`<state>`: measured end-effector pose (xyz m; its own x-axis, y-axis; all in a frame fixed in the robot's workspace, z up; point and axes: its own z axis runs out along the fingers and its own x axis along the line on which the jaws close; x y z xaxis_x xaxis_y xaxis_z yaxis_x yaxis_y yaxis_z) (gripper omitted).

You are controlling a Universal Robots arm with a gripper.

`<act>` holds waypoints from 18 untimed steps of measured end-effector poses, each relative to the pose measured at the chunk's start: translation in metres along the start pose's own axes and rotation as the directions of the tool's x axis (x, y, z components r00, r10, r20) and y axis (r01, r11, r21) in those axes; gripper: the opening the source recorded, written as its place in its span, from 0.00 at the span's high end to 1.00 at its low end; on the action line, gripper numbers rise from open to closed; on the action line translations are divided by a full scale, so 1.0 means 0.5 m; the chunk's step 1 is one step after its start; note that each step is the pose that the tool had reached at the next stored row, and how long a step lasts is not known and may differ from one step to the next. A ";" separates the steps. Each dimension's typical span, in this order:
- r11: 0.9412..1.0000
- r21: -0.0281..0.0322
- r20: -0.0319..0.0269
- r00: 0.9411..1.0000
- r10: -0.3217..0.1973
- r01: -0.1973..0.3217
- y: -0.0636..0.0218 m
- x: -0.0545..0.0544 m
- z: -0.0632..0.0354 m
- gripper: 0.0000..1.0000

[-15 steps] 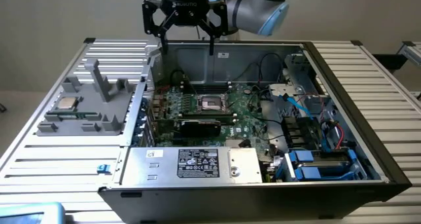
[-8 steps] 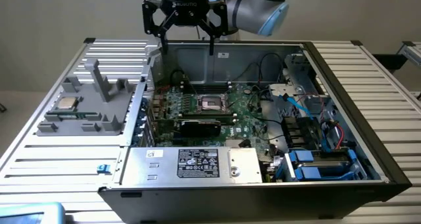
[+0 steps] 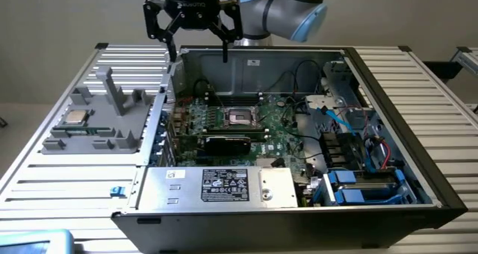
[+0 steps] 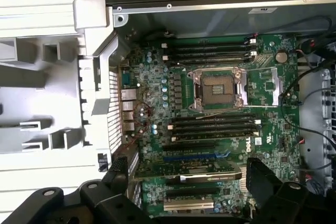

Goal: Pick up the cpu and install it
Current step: 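Reach for the cpu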

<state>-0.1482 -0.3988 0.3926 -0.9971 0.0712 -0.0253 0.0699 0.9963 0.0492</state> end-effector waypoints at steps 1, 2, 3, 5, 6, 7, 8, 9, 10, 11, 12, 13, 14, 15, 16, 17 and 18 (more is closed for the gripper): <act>1.000 0.000 0.001 1.000 0.000 0.000 -0.001 0.008 0.000 0.01; 1.000 0.000 0.002 1.000 0.000 0.000 -0.001 0.017 0.000 0.01; 1.000 0.000 0.002 1.000 0.000 0.000 -0.002 0.026 -0.001 0.01; 1.000 0.000 0.003 1.000 0.000 0.000 -0.003 0.044 -0.001 0.01; 1.000 0.000 0.003 1.000 0.000 0.000 -0.004 0.053 -0.002 0.01; 1.000 0.000 0.004 1.000 0.000 0.000 -0.004 0.063 -0.002 0.01; 1.000 0.000 0.004 1.000 0.000 0.000 -0.005 0.072 -0.002 0.01; 1.000 0.000 0.004 1.000 0.000 0.000 -0.006 0.081 -0.002 0.01; 1.000 0.000 0.004 1.000 0.000 0.000 -0.006 0.090 -0.003 0.01; 1.000 0.000 0.005 1.000 0.000 0.000 -0.007 0.099 -0.003 0.01; 1.000 0.000 0.005 1.000 0.000 0.000 -0.007 0.107 -0.003 0.01; 1.000 0.000 0.005 1.000 0.000 0.000 -0.008 0.116 -0.003 0.01; 1.000 0.000 0.005 1.000 0.000 0.000 -0.009 0.125 -0.004 0.01; 1.000 0.000 0.005 1.000 0.000 0.000 -0.009 0.134 -0.004 0.01; 1.000 0.000 0.005 1.000 0.000 0.000 -0.010 0.143 -0.004 0.01; 1.000 0.000 0.005 1.000 0.000 0.000 -0.010 0.152 -0.004 0.01; 1.000 0.000 0.005 1.000 0.000 0.000 -0.011 0.160 -0.005 0.01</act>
<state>-0.2286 -0.3985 0.3926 -0.9970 0.0712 -0.0301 0.0696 0.9963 0.0495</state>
